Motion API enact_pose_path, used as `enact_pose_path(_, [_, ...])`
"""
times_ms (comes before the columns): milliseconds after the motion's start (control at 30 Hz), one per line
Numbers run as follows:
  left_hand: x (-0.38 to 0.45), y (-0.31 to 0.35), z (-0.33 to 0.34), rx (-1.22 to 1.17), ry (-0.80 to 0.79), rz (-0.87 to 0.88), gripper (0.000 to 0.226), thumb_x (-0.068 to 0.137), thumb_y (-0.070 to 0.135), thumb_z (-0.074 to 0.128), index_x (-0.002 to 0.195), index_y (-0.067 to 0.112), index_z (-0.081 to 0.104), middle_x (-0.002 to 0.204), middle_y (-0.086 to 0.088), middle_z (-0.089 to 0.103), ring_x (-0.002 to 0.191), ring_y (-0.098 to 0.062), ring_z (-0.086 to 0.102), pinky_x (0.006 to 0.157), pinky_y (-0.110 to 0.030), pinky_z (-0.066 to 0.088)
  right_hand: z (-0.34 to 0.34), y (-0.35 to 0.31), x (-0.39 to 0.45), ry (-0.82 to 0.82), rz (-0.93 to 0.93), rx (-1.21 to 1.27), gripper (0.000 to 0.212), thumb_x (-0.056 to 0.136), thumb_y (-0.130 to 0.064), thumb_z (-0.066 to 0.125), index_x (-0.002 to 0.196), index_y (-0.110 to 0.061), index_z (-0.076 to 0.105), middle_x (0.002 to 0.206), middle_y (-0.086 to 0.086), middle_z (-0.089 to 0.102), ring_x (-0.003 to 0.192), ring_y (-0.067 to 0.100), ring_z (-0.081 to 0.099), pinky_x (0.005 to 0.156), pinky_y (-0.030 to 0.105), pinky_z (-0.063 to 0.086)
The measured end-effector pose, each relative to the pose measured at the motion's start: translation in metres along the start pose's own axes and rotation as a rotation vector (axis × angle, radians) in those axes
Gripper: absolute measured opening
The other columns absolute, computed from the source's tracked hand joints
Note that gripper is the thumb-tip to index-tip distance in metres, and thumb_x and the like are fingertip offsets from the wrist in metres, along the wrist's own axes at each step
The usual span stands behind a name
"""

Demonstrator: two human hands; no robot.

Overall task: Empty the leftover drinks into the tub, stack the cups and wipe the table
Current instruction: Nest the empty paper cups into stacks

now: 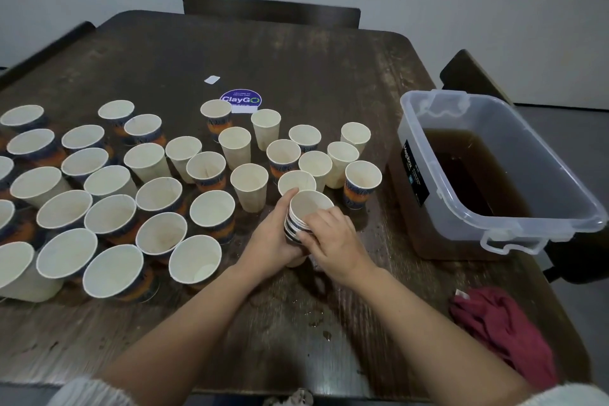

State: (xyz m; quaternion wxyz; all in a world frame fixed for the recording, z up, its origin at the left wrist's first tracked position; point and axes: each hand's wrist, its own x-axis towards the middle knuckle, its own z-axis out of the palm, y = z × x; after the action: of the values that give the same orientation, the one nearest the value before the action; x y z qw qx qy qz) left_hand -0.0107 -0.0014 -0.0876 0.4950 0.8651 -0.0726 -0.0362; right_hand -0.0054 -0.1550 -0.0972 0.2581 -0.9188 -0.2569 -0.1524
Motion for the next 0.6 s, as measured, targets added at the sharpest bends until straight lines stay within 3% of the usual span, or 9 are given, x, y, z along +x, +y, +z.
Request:
enact_pose_path(100, [0.004, 0.004, 0.0, 0.001, -0.037, 0.028, 0.098, 0.064, 0.03, 0.075, 0.148, 0.034, 0.023, 0.131, 0.002, 0.055, 0.118, -0.017, 0.054, 0.1, -0.034, 0.044, -0.004, 0.004, 0.0, -0.004, 0.068, 0.121, 0.041, 0.089, -0.041, 0.046, 0.09, -0.004, 0.065, 0.089, 0.008, 0.062, 0.086, 0.03, 0.053, 0.073, 0.046, 0.049])
enact_pose_path(200, [0.009, 0.015, 0.005, -0.05, -0.08, 0.031, 0.098, 0.06, 0.034, 0.076, 0.143, 0.043, 0.024, 0.117, 0.013, 0.058, 0.109, -0.009, 0.058, 0.096, -0.026, 0.046, -0.013, 0.012, -0.005, 0.082, 0.138, 0.244, 0.046, 0.082, -0.042, 0.057, 0.106, -0.003, 0.066, 0.112, 0.01, 0.058, 0.106, 0.023, 0.049, 0.094, 0.036, 0.042])
enact_pose_path(267, [0.013, 0.021, 0.012, -0.092, -0.084, 0.038, 0.095, 0.059, 0.03, 0.077, 0.137, 0.047, 0.026, 0.109, 0.023, 0.057, 0.101, 0.001, 0.06, 0.091, -0.018, 0.046, -0.024, 0.016, -0.008, 0.135, 0.212, 0.34, 0.051, 0.076, -0.042, 0.065, 0.119, -0.013, 0.064, 0.132, 0.005, 0.045, 0.124, 0.014, 0.041, 0.108, 0.022, 0.033])
enact_pose_path(333, [0.018, 0.027, 0.019, -0.15, -0.096, 0.044, 0.096, 0.061, 0.024, 0.084, 0.137, 0.041, 0.029, 0.109, 0.022, 0.058, 0.097, 0.01, 0.059, 0.086, -0.011, 0.046, -0.033, 0.017, -0.012, 0.141, 0.362, 0.481, 0.057, 0.07, -0.042, 0.073, 0.124, -0.03, 0.058, 0.141, -0.006, 0.034, 0.133, 0.007, 0.036, 0.111, 0.017, 0.028])
enact_pose_path(433, [0.023, 0.035, 0.029, -0.211, -0.159, 0.069, 0.094, 0.059, 0.024, 0.09, 0.134, 0.037, 0.034, 0.114, 0.018, 0.061, 0.098, 0.008, 0.06, 0.084, -0.011, 0.048, -0.046, 0.025, -0.025, 0.159, 0.565, 0.67, 0.067, 0.067, -0.05, 0.078, 0.128, -0.039, 0.051, 0.136, -0.011, 0.05, 0.125, 0.009, 0.052, 0.107, 0.034, 0.043])
enact_pose_path(500, [0.022, 0.041, 0.035, -0.224, -0.22, 0.078, 0.093, 0.06, 0.027, 0.092, 0.133, 0.037, 0.035, 0.117, 0.018, 0.06, 0.101, 0.004, 0.061, 0.085, -0.014, 0.049, -0.058, 0.025, -0.037, 0.139, 0.645, 0.728, 0.061, 0.074, -0.041, 0.081, 0.128, -0.033, 0.053, 0.124, -0.008, 0.062, 0.115, 0.009, 0.06, 0.097, 0.029, 0.051])
enact_pose_path(600, [0.026, 0.054, 0.047, -0.242, -0.358, 0.1, 0.088, 0.063, 0.024, 0.09, 0.133, 0.037, 0.039, 0.12, 0.008, 0.062, 0.103, -0.002, 0.062, 0.084, -0.016, 0.05, -0.08, 0.028, -0.06, 0.224, 0.738, 0.754, 0.045, 0.078, -0.024, 0.082, 0.113, -0.038, 0.058, 0.11, -0.011, 0.068, 0.102, 0.003, 0.064, 0.087, 0.019, 0.05])
